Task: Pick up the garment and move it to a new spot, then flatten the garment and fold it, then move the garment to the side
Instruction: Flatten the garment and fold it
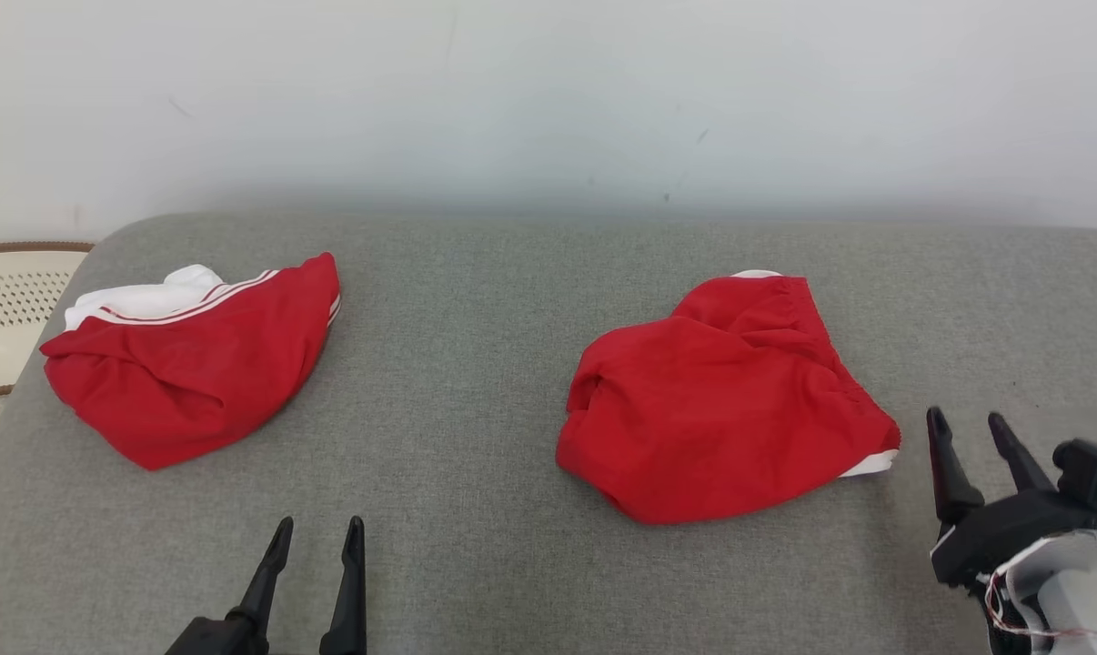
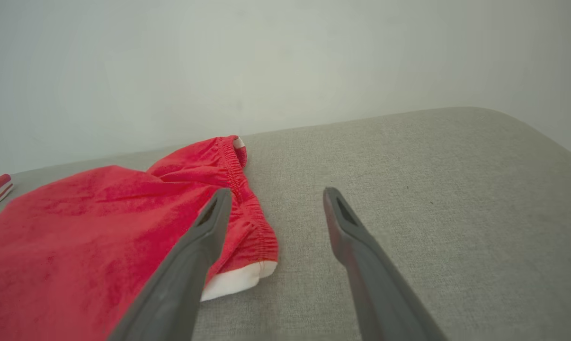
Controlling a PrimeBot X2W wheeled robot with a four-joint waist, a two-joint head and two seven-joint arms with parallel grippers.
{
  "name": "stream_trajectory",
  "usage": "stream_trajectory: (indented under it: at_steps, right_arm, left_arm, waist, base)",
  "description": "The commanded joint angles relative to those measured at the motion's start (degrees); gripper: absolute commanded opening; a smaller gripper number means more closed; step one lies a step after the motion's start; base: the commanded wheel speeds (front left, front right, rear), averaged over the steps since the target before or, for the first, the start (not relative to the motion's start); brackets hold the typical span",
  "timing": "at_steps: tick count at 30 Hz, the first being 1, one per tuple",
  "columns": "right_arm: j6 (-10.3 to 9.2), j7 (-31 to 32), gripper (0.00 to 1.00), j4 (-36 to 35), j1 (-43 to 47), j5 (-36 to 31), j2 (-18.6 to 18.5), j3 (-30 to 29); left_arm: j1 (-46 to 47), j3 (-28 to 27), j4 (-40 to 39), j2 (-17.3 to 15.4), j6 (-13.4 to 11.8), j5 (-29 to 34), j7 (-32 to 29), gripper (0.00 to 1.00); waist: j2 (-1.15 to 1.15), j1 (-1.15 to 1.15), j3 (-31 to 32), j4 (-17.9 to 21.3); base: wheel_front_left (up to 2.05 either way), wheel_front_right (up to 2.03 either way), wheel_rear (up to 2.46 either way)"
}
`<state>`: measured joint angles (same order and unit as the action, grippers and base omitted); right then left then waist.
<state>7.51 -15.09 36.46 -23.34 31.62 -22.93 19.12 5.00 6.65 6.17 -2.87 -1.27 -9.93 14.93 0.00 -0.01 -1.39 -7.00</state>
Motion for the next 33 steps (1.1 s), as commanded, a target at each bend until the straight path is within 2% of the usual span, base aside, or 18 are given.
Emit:
stream_trajectory:
  at_steps: [1, 10, 20, 32, 33]
  right_arm:
    - [-0.04, 0.23, 1.00, -0.47, 0.71, -0.47, 0.16, -0.32]
    - [-0.04, 4.85, 1.00, -0.99, 2.59, -1.90, 1.61, -1.66]
    - [-0.04, 7.95, 1.00, 5.45, -1.83, -2.30, 1.12, 0.30]
    - [-0.04, 9.49, 1.00, 15.00, -9.29, 2.35, 2.07, 5.13]
    - [-0.04, 9.73, 0.75, 15.95, -9.83, 2.84, 2.00, 5.66]
  left_arm:
    - [-0.63, -0.12, -0.26, -0.03, -0.03, 0.81, 0.15, 1.00]
    - [-0.18, 0.21, -0.48, -0.04, 0.14, 0.81, 0.15, 1.00]
    - [1.22, 0.00, -0.74, -0.03, 0.35, 0.84, 0.15, 1.00]
    - [3.18, 0.67, -0.59, -0.03, 0.18, 0.64, 0.15, 1.00]
    - [3.25, 0.71, -0.56, -0.03, 0.19, 0.61, 0.15, 1.00]
  waist:
    - [0.00, 0.01, 0.02, 0.14]
    - [0.00, 0.01, -0.61, -0.12]
    - [0.00, 0.01, -3.45, -1.96]
    - [0.00, 0.01, -6.47, -4.00]
    - [0.00, 0.01, -6.65, -4.15]
  base:
    - [0.00, 0.00, 0.00]
    - [0.00, 0.00, 0.00]
    - [0.00, 0.00, 0.00]
    - [0.00, 0.00, 0.00]
    - [0.00, 0.00, 0.00]
